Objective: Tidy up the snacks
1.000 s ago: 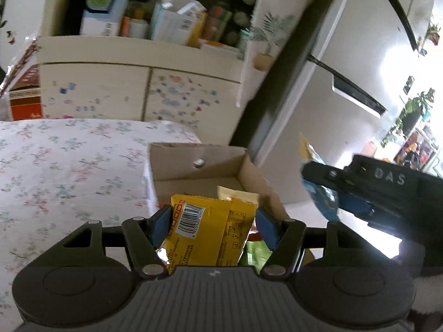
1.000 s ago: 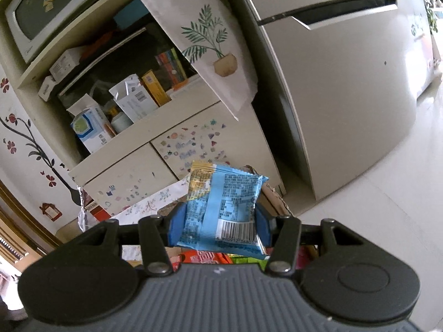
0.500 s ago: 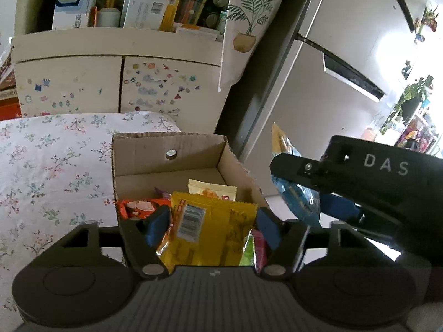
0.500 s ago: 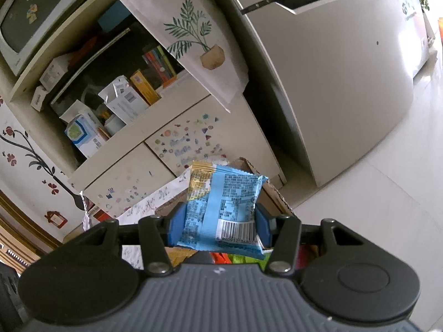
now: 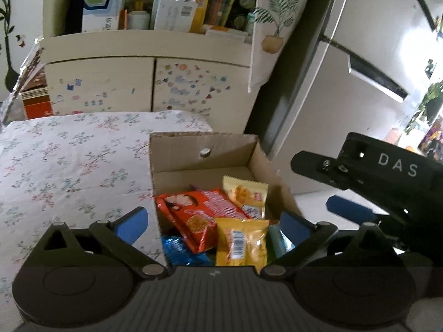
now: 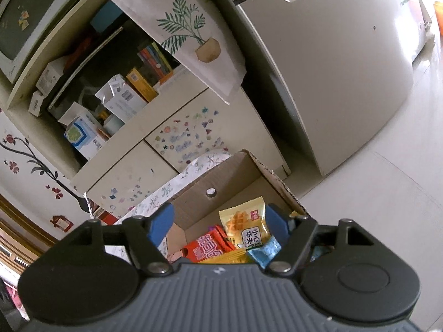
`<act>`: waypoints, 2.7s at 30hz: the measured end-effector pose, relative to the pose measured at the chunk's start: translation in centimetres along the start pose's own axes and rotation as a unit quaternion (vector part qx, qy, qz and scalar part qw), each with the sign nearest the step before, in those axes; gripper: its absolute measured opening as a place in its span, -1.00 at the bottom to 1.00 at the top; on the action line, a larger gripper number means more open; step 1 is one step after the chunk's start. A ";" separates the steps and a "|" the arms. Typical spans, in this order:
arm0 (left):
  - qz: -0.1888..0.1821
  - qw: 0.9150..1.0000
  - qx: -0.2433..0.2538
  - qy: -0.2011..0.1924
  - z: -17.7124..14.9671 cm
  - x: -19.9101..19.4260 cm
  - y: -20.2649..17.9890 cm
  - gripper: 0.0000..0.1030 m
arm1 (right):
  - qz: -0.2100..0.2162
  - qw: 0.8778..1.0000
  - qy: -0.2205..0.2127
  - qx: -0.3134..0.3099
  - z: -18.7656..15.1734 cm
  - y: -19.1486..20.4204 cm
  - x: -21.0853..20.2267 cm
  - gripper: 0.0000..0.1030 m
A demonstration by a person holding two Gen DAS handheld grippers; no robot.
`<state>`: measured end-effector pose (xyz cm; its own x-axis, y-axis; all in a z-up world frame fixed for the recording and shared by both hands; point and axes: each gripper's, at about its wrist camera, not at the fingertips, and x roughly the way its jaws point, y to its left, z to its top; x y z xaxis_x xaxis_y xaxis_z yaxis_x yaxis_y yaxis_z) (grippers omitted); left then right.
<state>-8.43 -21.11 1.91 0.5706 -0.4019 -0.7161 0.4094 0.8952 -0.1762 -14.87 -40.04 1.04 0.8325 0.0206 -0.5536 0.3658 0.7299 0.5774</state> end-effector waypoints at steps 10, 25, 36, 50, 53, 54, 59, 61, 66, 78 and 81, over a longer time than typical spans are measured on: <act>0.053 0.998 0.017 0.020 -0.3 -1.5 0.1 1.00 | -0.031 0.998 -0.007 -0.051 -0.6 1.2 -0.9 0.54; 0.105 0.991 0.043 0.069 -0.7 -2.0 0.0 1.00 | -0.142 0.981 0.008 -0.129 -2.5 2.1 -2.9 0.84; 0.127 0.987 0.060 0.084 -0.6 -1.9 -0.1 1.00 | -0.157 0.979 0.040 -0.122 -3.2 1.8 -4.1 0.89; 0.152 0.982 0.078 0.077 -0.1 -1.9 -0.4 1.00 | -0.173 0.972 0.060 -0.147 -3.5 2.1 -3.6 0.89; 0.156 0.981 0.082 0.078 -0.2 -1.7 -0.3 1.00 | -0.175 0.971 0.063 -0.149 -3.6 2.1 -3.4 0.89; 0.159 0.981 0.083 0.078 -0.2 -1.7 -0.4 1.00 | -0.177 0.970 0.064 -0.151 -3.6 2.1 -3.4 0.89; 0.163 0.980 0.086 0.079 -0.1 -1.6 -0.3 1.00 | -0.180 0.968 0.066 -0.159 -3.8 2.3 -3.2 0.89; 0.164 0.980 0.086 0.079 -0.1 -1.6 -0.3 1.00 | -0.180 0.969 0.066 -0.159 -3.8 2.4 -3.2 0.89; 0.166 0.979 0.094 0.073 0.1 -1.6 -0.4 1.00 | -0.181 0.968 0.066 -0.162 -3.8 2.5 -3.2 0.89; 0.171 0.977 0.098 0.075 0.1 -1.5 -0.4 1.00 | -0.180 0.967 0.068 -0.170 -3.9 2.8 -3.0 0.89; 0.176 0.976 0.104 0.073 0.2 -1.5 -0.5 1.00 | -0.179 0.967 0.067 -0.169 -3.9 2.8 -3.0 0.89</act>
<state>-9.37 -21.01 3.19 0.6003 -0.0307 -0.7992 0.3510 0.9080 0.2288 -17.98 -35.41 1.96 0.6074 -0.2026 -0.7681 0.4446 0.8880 0.1174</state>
